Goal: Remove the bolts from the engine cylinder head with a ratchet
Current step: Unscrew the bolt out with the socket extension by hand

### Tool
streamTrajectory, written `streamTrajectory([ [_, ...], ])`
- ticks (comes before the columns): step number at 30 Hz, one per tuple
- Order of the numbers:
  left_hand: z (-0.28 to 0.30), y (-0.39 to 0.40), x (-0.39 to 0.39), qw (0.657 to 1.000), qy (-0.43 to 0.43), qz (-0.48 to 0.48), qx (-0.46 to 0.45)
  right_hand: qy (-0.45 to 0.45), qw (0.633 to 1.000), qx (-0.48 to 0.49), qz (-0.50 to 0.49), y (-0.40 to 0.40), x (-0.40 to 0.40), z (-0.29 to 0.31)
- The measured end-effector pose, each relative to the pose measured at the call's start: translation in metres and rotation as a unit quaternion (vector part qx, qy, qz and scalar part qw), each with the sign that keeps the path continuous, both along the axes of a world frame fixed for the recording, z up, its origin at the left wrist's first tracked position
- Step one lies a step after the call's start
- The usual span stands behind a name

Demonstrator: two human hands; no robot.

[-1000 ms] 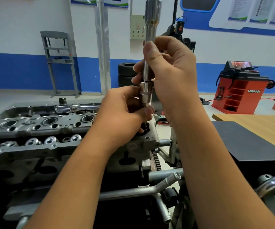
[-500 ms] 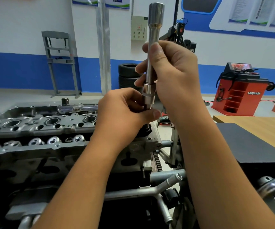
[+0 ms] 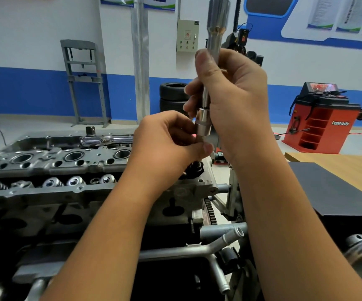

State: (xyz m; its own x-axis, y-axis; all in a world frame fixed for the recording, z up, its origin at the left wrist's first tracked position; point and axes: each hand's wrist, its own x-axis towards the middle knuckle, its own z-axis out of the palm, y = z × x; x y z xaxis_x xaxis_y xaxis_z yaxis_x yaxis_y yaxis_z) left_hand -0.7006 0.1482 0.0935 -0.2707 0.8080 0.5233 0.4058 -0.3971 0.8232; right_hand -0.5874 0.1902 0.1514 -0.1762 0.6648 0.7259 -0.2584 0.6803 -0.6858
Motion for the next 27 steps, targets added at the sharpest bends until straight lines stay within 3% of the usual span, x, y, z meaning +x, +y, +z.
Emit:
streamTrajectory([
  [2, -0.0005, 0.0003, -0.0004, 1.0, -0.004, 0.004, 0.01, 0.007, 1.0, 0.004, -0.001, -0.0001, 0.0001, 0.0],
  [7, 0.0025, -0.001, -0.0016, 0.995, 0.014, -0.1, -0.024, 0.031, 0.999, -0.012, 0.011, 0.0008, -0.0011, -0.0004],
  [13, -0.001, 0.001, -0.0009, 1.0, -0.003, 0.011, 0.014, 0.034, 0.998, -0.038, 0.043, -0.0038, -0.0045, -0.0011],
  [17, 0.0014, -0.0001, -0.0028, 0.993, 0.019, -0.114, -0.024, 0.032, 0.999, -0.02, 0.027, -0.0048, -0.0075, -0.0024],
  [19, 0.002, -0.0005, -0.0053, 0.991, 0.004, -0.129, -0.029, 0.042, 0.998, -0.03, 0.031, -0.0034, -0.0068, -0.0027],
  [24, -0.0006, 0.0011, -0.001, 1.0, -0.004, -0.006, 0.011, 0.063, 0.993, -0.074, 0.062, -0.0033, -0.0068, -0.0025],
  [27, 0.0009, -0.0017, -0.0009, 1.0, -0.016, -0.019, 0.014, 0.047, 0.996, -0.048, 0.056, -0.005, -0.0075, -0.0035],
])
